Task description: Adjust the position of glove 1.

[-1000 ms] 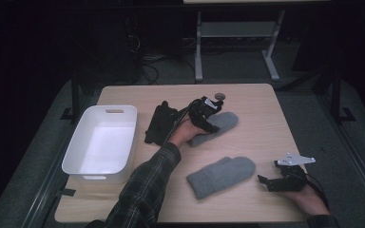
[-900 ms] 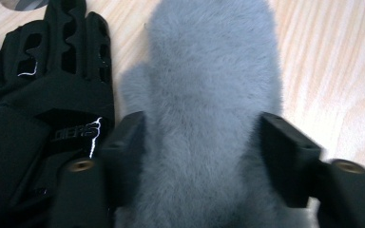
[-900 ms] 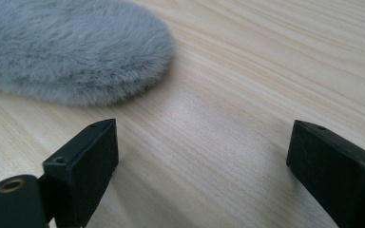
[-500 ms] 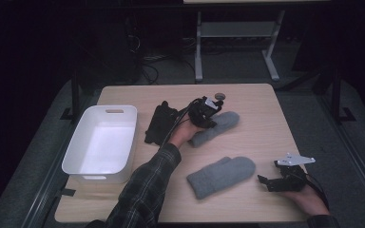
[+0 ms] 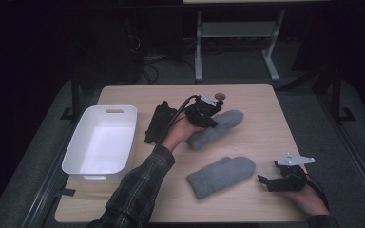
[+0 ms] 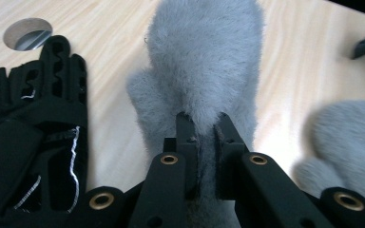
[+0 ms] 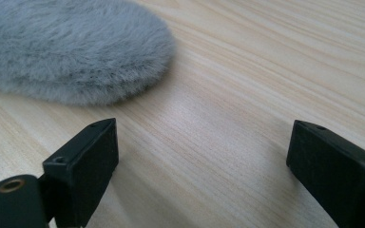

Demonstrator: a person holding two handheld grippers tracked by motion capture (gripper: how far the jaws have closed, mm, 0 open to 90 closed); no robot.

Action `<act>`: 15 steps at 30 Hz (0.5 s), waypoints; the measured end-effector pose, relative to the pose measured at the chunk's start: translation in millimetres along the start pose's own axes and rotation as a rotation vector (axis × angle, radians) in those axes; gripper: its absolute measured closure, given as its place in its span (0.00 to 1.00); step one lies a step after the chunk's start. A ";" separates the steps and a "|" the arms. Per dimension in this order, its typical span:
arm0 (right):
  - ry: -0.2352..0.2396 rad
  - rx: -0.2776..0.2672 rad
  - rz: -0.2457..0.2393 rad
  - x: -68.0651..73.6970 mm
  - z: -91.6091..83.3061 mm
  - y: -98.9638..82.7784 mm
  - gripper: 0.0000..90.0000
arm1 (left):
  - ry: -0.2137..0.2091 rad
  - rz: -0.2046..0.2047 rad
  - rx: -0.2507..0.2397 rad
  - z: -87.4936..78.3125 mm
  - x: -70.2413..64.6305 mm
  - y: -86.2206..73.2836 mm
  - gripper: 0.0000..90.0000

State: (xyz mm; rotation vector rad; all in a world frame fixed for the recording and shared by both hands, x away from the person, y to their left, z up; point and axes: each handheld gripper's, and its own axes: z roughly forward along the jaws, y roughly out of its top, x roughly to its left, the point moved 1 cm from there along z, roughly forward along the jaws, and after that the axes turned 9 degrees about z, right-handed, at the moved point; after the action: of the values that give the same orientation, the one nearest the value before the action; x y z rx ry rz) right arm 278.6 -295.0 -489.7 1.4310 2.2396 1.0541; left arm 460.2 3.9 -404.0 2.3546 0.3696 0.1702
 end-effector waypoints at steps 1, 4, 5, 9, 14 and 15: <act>0.000 0.000 0.000 0.0 0.0 0.0 0.11 | -0.010 -0.004 -0.004 -3.4 -1.7 -0.5 0.93; 0.000 0.001 -0.001 0.0 0.0 -0.1 0.11 | -0.033 -0.021 -0.026 -15.1 -9.6 -1.1 0.93; 0.000 0.001 0.001 0.0 0.0 -0.1 0.11 | -0.036 -0.018 -0.022 -17.7 -11.3 -1.2 0.93; 0.000 0.002 0.000 -0.1 0.0 -0.1 0.11 | -0.054 -0.025 -0.021 -29.1 -24.7 -0.6 0.93; -0.001 0.001 -0.001 -0.1 0.0 -0.1 0.11 | -0.074 -0.004 -0.013 -39.2 -44.3 -2.2 0.93; -0.001 0.001 -0.001 -0.1 0.0 -0.1 0.11 | -0.079 -0.003 -0.007 -39.9 -47.8 -3.5 0.93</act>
State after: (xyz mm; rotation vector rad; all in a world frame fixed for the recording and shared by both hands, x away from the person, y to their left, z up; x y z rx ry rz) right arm 278.7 -295.1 -489.8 1.4302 2.2409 1.0516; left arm 404.9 17.5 -378.5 2.3465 0.3332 0.0766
